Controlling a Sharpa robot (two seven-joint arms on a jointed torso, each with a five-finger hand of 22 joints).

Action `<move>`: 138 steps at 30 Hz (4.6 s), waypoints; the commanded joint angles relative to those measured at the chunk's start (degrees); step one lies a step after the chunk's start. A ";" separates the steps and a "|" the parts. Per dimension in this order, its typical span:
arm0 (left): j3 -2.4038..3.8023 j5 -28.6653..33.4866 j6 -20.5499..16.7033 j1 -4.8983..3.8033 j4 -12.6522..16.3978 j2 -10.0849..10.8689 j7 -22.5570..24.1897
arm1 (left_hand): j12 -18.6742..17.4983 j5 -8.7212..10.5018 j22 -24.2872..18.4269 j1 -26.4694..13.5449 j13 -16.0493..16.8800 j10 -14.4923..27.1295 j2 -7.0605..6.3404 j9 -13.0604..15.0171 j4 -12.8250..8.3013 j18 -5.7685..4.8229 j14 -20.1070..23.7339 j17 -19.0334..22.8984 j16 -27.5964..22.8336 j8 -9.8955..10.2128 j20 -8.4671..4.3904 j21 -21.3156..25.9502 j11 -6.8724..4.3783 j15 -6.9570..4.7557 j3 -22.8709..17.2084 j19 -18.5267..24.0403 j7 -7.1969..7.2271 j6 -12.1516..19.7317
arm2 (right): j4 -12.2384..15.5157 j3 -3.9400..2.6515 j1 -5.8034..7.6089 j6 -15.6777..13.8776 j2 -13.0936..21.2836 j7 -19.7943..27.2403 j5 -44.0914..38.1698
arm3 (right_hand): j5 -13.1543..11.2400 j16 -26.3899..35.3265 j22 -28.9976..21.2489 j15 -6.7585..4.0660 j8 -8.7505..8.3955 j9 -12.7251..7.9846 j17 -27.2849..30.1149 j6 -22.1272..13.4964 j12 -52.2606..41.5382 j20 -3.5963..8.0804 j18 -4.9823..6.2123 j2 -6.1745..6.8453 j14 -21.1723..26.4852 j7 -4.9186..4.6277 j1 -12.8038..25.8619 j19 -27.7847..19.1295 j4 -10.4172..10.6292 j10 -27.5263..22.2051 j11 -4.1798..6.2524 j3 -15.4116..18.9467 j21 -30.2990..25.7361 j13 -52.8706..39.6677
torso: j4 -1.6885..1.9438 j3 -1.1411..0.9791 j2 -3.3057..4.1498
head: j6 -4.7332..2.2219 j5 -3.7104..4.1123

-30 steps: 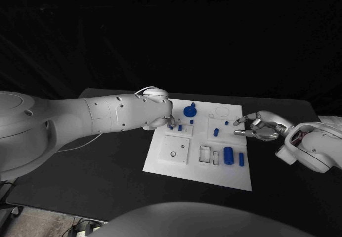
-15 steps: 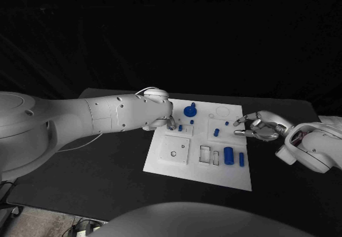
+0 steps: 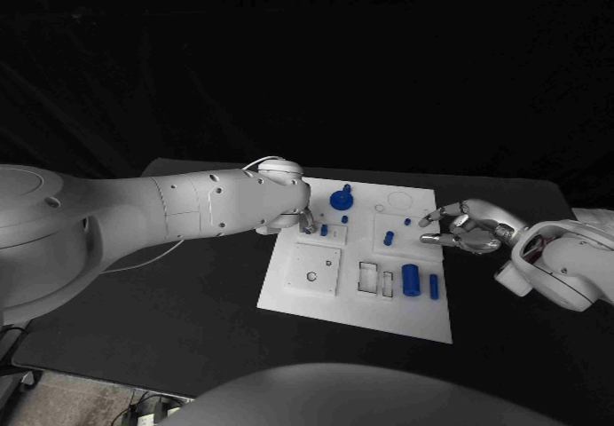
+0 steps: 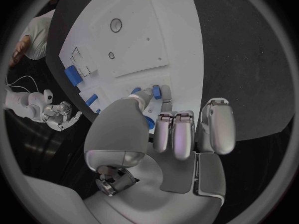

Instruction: Assemble the parts on the task board

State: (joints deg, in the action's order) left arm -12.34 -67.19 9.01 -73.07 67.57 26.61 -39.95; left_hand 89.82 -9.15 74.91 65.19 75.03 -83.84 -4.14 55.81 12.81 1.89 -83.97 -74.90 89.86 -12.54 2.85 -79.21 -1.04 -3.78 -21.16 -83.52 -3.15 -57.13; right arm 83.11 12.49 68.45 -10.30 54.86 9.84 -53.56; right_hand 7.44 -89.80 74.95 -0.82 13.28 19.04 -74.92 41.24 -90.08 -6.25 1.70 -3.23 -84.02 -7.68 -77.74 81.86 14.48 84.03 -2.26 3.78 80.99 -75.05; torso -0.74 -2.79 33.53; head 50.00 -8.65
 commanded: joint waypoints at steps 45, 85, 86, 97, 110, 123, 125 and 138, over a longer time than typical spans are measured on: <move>-0.08 1.99 2.64 0.18 1.07 0.94 -2.05 | 0.18 -2.16 10.38 2.06 14.97 -6.16 -2.65 -0.87 2.35 0.99 -6.03 -15.10 0.14 -0.70 -0.21 1.28 -0.23 -0.06 -7.08 0.21 0.74 -1.75 | -0.03 0.01 -0.16 0.91 -0.10 0.07 -0.15 | 0.35 -0.20 11.44 0.58 -0.28 -0.11 -15.08 0.48 0.08 0.05 1.03 -0.45 -5.98 -0.06 -0.20 -0.41 -0.36 5.97 -0.51 0.22 -0.43 -14.95 | -0.01 0.00 0.00 | 0.00 -0.24; 0.15 9.62 16.55 -5.85 0.40 0.76 -6.66 | 0.18 -3.08 11.24 3.78 14.97 -6.16 -1.48 2.91 -4.75 0.83 -6.03 -15.10 0.14 -6.46 -1.28 1.03 -1.50 -1.17 -13.94 -0.57 2.13 -5.97 | -0.34 0.00 -0.17 1.00 -0.48 -0.04 -0.04 | 0.39 -0.20 11.29 0.59 -0.27 -0.15 -15.08 0.54 0.08 0.04 1.14 -0.52 -5.98 -0.09 -0.23 -0.75 -0.41 5.97 -0.53 0.23 -0.82 -14.95 | -0.09 -0.06 -0.07 | 0.00 -0.44; 0.15 9.94 17.54 -6.06 -0.05 0.41 -6.94 | 0.18 -3.20 11.24 3.65 14.97 -6.16 -1.23 3.01 -4.72 0.83 -6.03 -15.10 0.14 -6.62 -1.30 1.05 -1.54 -1.19 -13.81 -0.58 2.22 -6.17 | -0.34 0.00 -0.17 1.01 -0.52 -0.02 -0.03 | 0.41 -0.20 11.28 0.60 -0.27 -0.16 -15.08 0.55 0.08 0.03 1.15 -0.54 -5.98 -0.09 -0.27 -0.79 -0.44 5.97 -0.54 0.22 -0.86 -14.95 | -0.08 -0.04 -0.06 | 0.00 -0.42; 0.15 11.58 25.69 -6.89 -6.63 -4.95 -8.35 | 0.18 -3.74 11.26 3.61 14.97 -6.16 -1.41 3.31 -5.73 0.85 -6.03 -15.10 0.14 -6.83 -1.41 1.21 -1.72 -1.35 -13.25 -0.57 2.42 -6.26 | -0.11 0.00 -0.17 1.11 -0.52 0.04 0.03 | 0.42 -0.20 11.27 0.60 -0.26 -0.17 -15.08 0.56 0.08 0.03 1.16 -0.56 -5.98 -0.10 -0.29 -0.81 -0.46 5.97 -0.54 0.22 -0.89 -14.95 | -0.03 0.00 0.06 | 0.00 -0.46; 0.16 8.53 30.90 -5.30 -16.23 -11.39 -8.15 | 0.18 -3.84 11.05 3.31 14.97 -6.16 -1.83 3.13 -6.44 1.00 -6.03 -15.10 0.14 -6.15 -1.40 2.06 -1.63 -1.29 -12.63 -0.17 2.33 -5.72 | 0.18 -0.01 -0.16 1.19 -0.75 0.03 0.04 | 0.42 -0.20 11.27 0.60 -0.26 -0.17 -15.08 0.56 0.08 0.03 1.16 -0.56 -5.98 -0.10 -0.29 -0.81 -0.46 5.97 -0.54 0.22 -0.89 -14.95 | -0.03 0.02 0.05 | 0.00 -0.90; 0.72 12.08 31.85 -3.81 -23.20 -13.83 -7.65 | 0.18 -3.73 10.96 3.11 14.97 -6.16 -1.80 2.74 -6.86 1.08 -6.03 -15.10 0.14 -5.42 -1.33 2.53 -1.51 -1.18 -12.46 0.08 2.20 -5.61 | 0.30 -0.01 -0.13 1.37 -0.71 -0.27 0.16 | 0.46 -0.20 11.23 0.62 -0.27 -0.22 -15.08 0.59 0.08 0.01 1.19 -0.63 -5.98 -0.12 -0.41 -0.91 -0.57 5.97 -0.57 0.22 -1.01 -14.95 | 0.04 0.02 0.03 | 0.00 -1.55; 0.76 12.38 31.87 -3.76 -23.48 -13.95 -7.55 | 0.18 -3.68 10.94 3.07 14.97 -6.16 -1.80 2.66 -6.92 1.10 -6.03 -15.10 0.14 -5.28 -1.31 2.64 -1.49 -1.15 -12.44 0.14 2.18 -5.59 | 0.30 -0.01 -0.13 1.39 -0.73 -0.30 0.16 | 0.46 -0.20 11.23 0.62 -0.27 -0.22 -15.08 0.59 0.08 0.01 1.19 -0.63 -5.98 -0.12 -0.41 -0.91 -0.57 5.97 -0.57 0.22 -1.01 -14.95 | 0.03 0.04 0.01 | 0.00 -1.61; 0.95 16.21 31.34 -3.43 -25.36 -14.81 -6.12 | 0.18 -2.39 10.84 2.06 14.97 -6.16 -1.68 1.81 -6.93 1.21 -6.03 -15.10 0.14 -3.80 -1.03 3.39 -1.21 -0.85 -11.78 0.58 1.97 -5.64 | 0.24 -0.01 -0.12 1.50 -0.82 -0.57 0.17 | 0.46 -0.20 11.23 0.62 -0.27 -0.22 -15.08 0.59 0.08 0.01 1.19 -0.63 -5.98 -0.12 -0.41 -0.91 -0.57 5.97 -0.57 0.22 -1.01 -14.95 | -0.01 0.00 0.02 | 0.00 -1.71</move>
State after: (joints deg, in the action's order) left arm -11.44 -53.40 39.27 -76.53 42.38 12.01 -39.96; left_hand 89.82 -11.79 74.90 67.84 75.03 -84.13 -5.81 57.91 7.45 2.70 -83.96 -74.95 89.86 -16.56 1.83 -76.09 -2.35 -4.60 -31.57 -83.31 -2.84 -61.11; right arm 83.30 12.48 68.35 -9.75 54.09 9.42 -53.32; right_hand 7.66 -89.80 74.92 -0.42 13.28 18.88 -74.93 41.44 -90.24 -6.25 1.69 -3.45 -84.02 -7.88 -77.97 81.45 14.31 84.03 -2.26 3.94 80.32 -75.10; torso -0.74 -2.76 33.51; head 50.00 -10.39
